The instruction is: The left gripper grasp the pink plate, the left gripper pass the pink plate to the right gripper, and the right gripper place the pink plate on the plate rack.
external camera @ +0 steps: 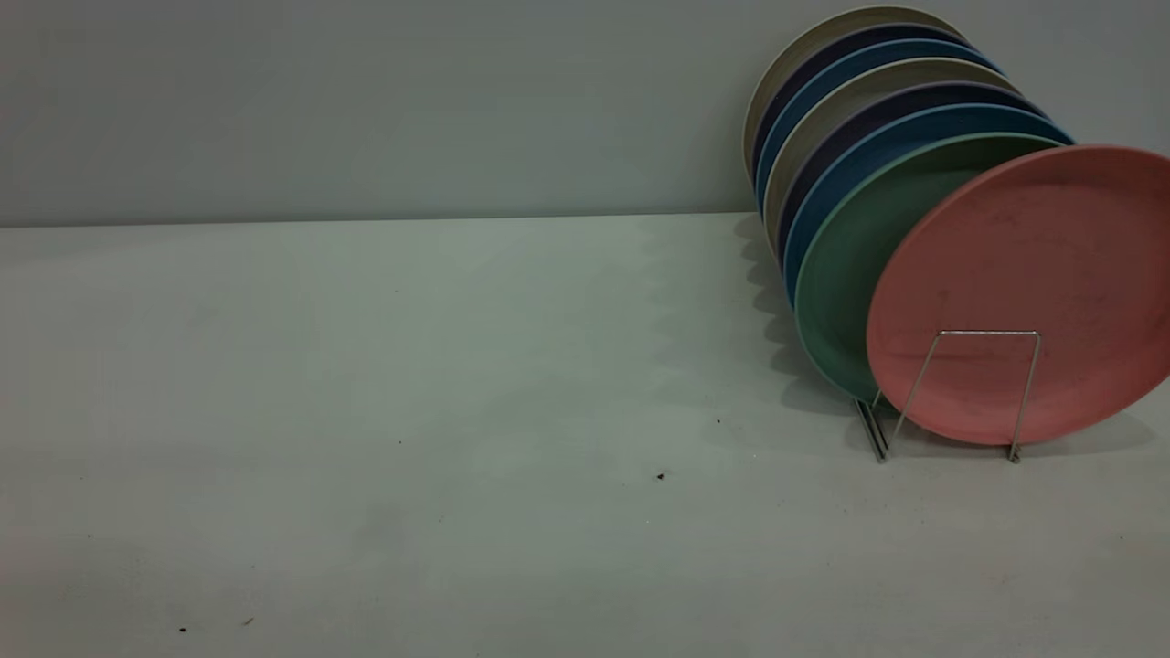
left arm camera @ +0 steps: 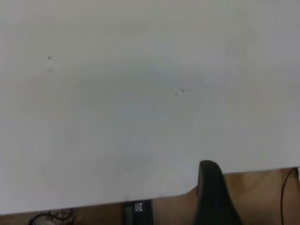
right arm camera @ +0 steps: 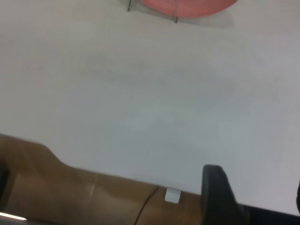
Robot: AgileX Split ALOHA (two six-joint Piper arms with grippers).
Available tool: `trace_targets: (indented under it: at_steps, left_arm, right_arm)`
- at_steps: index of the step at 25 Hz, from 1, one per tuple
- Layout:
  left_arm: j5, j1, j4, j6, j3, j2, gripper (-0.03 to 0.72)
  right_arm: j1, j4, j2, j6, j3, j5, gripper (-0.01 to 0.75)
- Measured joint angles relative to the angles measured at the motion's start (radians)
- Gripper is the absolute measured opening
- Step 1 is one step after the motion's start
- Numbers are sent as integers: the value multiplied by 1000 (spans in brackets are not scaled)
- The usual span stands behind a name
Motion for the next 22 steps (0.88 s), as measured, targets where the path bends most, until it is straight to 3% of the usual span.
trace_targets:
  at_steps: [11,22]
  left_arm:
    - [-27,0,11,-8,36,-2,478]
    - [16,0,88,-26,43,-2,478]
  right_arm:
    - [0,0,-22,48,113,-100,415]
    - [0,1,-38,60,115,-106,415]
